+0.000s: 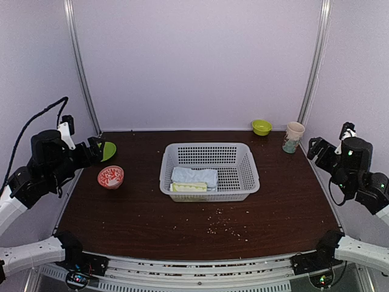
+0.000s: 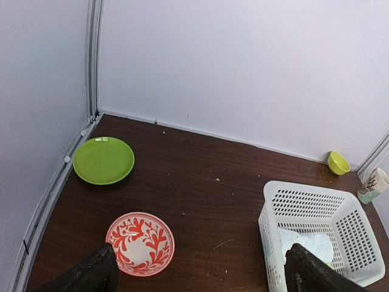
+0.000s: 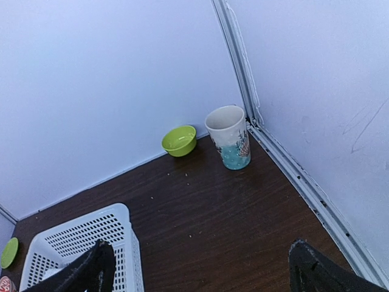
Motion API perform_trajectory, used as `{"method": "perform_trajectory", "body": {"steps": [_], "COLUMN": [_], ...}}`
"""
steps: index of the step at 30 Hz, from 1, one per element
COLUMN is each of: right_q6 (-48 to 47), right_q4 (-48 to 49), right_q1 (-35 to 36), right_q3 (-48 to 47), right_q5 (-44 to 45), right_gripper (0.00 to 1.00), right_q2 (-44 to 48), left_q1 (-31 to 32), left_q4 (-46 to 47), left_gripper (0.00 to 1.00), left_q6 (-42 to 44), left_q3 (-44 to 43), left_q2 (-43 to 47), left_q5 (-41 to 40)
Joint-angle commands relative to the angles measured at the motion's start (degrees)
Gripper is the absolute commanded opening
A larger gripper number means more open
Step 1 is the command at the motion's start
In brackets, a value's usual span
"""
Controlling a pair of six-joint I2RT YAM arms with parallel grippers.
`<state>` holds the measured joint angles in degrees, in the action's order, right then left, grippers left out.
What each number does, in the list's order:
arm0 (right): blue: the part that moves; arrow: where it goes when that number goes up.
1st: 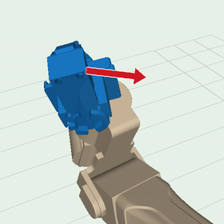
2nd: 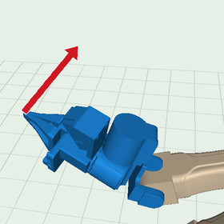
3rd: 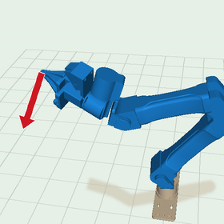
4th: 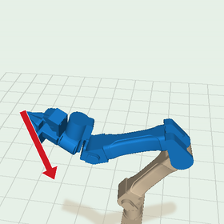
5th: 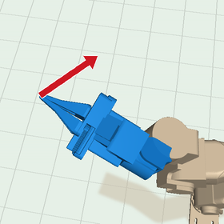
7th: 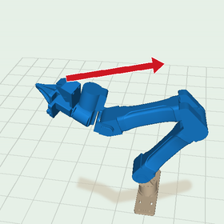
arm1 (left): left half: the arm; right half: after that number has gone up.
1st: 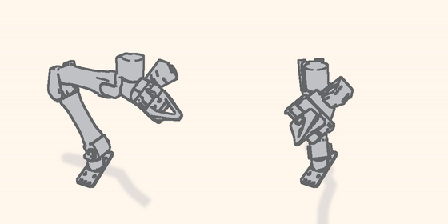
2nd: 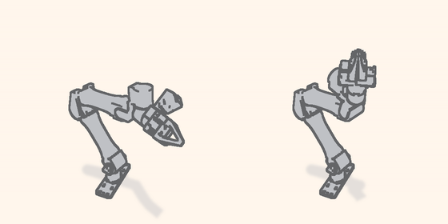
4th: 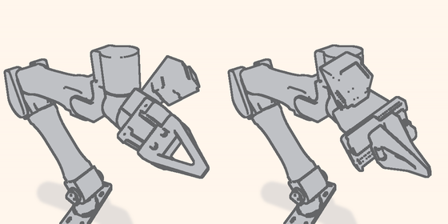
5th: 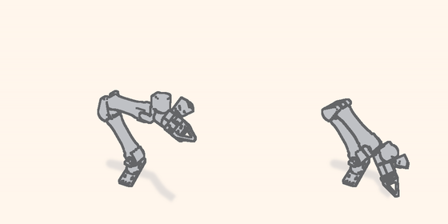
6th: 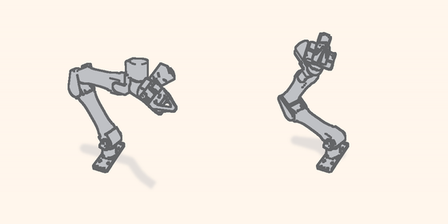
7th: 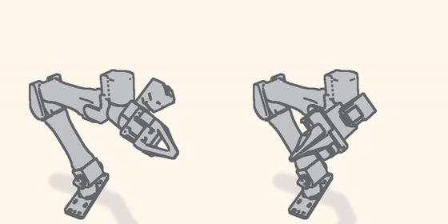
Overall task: Roll the towels
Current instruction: Reset both arms
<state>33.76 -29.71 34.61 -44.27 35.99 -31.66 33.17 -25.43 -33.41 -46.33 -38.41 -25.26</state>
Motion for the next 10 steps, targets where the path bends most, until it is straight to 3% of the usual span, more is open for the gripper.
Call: {"method": "perform_trajectory", "body": {"steps": [1,5,10], "right_q6": [-3.6,-3.7,-4.0], "right_q4": [1.5,6.5,7.8], "right_q1": [-0.2,-0.2,-0.2], "right_q3": [5.2,10.0,10.9], "right_q5": [2.8,1.4,2.2], "right_gripper": [1.0,1.0,1.0], "right_q2": [5.4,9.9,10.3], "left_q1": [-0.7,-0.7,-0.8], "left_q4": [0.5,-5.1,-9.3], "left_gripper": [0.98,0.98,0.98], "left_q6": [-0.8,-5.8,-2.6], "left_q3": [2.4,0.7,-1.4], "left_q2": [-1.3,-1.4,-3.3], "left_q5": [6.0,-0.4,-1.8]}}
